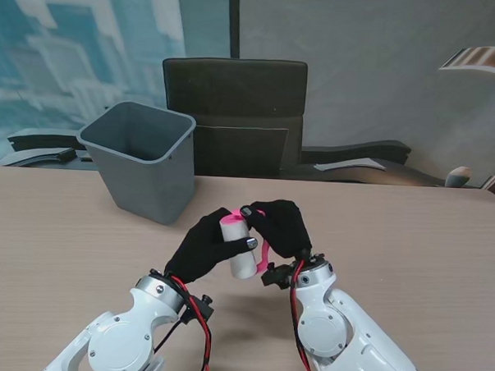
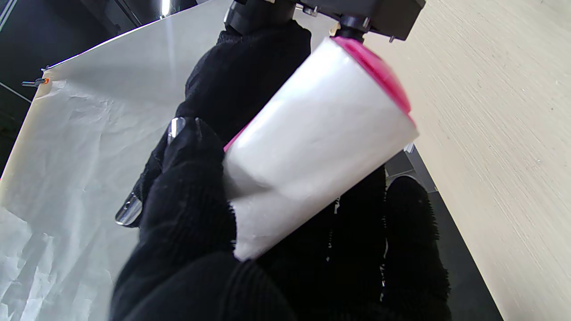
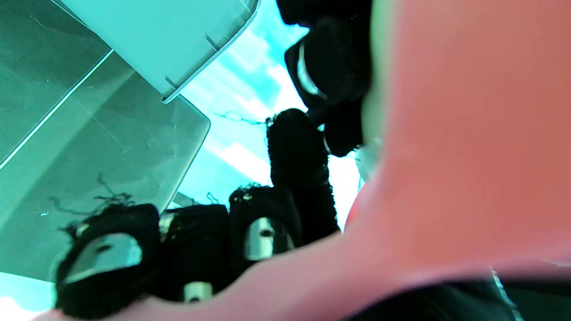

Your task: Replace a lint-roller refill

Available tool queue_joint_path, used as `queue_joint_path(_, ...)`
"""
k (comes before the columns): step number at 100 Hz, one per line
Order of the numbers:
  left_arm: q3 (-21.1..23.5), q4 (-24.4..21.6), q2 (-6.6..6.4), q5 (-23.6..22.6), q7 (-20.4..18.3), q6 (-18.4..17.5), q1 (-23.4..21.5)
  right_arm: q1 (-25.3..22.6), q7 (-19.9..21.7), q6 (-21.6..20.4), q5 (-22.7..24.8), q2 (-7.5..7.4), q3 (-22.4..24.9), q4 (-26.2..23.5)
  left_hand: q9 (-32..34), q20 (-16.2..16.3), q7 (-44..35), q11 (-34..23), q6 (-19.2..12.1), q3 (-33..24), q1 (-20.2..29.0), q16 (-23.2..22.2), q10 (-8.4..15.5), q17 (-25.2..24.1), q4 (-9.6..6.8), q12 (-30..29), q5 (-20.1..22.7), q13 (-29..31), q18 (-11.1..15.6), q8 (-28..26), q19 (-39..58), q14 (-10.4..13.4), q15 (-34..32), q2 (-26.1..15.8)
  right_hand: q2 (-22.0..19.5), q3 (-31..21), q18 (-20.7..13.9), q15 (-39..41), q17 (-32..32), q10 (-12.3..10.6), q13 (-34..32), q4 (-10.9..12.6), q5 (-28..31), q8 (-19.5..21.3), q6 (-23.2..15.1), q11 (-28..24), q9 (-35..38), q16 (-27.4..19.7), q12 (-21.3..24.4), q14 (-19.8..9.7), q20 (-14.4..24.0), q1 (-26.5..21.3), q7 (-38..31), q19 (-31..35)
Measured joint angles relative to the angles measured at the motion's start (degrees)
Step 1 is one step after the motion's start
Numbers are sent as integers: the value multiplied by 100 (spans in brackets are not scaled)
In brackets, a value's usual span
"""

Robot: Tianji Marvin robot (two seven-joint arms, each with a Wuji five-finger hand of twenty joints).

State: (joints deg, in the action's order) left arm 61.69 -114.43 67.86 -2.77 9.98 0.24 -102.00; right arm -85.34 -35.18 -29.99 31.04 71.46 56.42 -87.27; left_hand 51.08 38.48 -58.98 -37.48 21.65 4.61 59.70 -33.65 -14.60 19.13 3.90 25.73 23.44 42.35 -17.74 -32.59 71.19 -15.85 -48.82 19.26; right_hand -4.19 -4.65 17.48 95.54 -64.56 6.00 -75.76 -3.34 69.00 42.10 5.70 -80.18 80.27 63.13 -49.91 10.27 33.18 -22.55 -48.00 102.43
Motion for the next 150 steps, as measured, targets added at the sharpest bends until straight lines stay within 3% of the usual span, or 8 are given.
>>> queue_joint_path(82, 1, 57, -1, -141, 48, -85, 17, 25, 143, -44, -126, 3, -27, 39, 1, 0, -13, -49, 0, 0, 0, 0, 0, 0, 0, 0, 11, 0, 0, 0, 0, 0, 0, 0, -5, 92, 51, 0, 0, 65, 6, 2, -68, -48, 127, 0, -2, -30, -6, 45, -11, -17, 124, -10)
queue_joint_path(89, 1, 57, -1, -167, 54, -85, 17, 26, 155, -44, -123, 1, -27, 39, 1, 0, -13, -56, 0, 0, 0, 0, 0, 0, 0, 0, 11, 0, 0, 0, 0, 0, 0, 0, -5, 94, 69, 0, 25, 99, 33, 2, -77, -62, 148, 140, -2, -433, 107, 66, -122, -76, 161, -89)
queue_joint_path(96, 5, 69, -1, -223, 55, -97, 19, 26, 179, -46, -111, -2, -25, 39, 2, 0, -14, -59, 0, 0, 0, 0, 0, 0, 0, 0, 11, 0, 0, 0, 0, 0, 0, 0, -5, 98, 152, -73, 82, 180, 63, 2, -124, -65, 187, 759, -2, -1035, 549, 132, -429, -84, 227, -322)
queue_joint_path(111, 19, 168, -15, -521, 55, -217, 65, 26, 253, -52, -117, -15, -18, 39, 2, 0, -13, -75, -13, 0, 0, -1, 0, 0, 0, 0, 11, 0, 0, 0, 0, 0, -1, 0, -6, 95, 256, -438, 324, 296, 87, 4, -250, -69, 311, 1841, -2, -1628, 1121, 218, -836, -104, 429, -907)
queue_joint_path(134, 40, 184, -21, -540, 66, -227, 81, 25, 224, -28, -33, -20, -19, 39, 2, 0, -13, -81, -38, 0, 0, -1, 4, 0, -1, 0, 11, 0, 0, 14, 1, 0, -1, 0, -1, 94, 263, -732, 607, 302, 88, 5, -398, -70, 336, 2272, -2, -1919, 1262, 220, -912, -111, 589, -1095)
queue_joint_path(150, 88, 243, -23, -906, 101, -352, 92, 9, 195, 13, 222, -34, 38, 28, 2, 0, 2, -89, -81, 0, 0, -1, 13, 3, -4, 0, 11, 0, 0, 47, 1, 0, -1, 0, 3, 43, 255, -2052, 1434, 359, 132, 5, -829, -76, 200, 2766, -455, -2651, 1343, 199, -930, -112, 884, -1547)
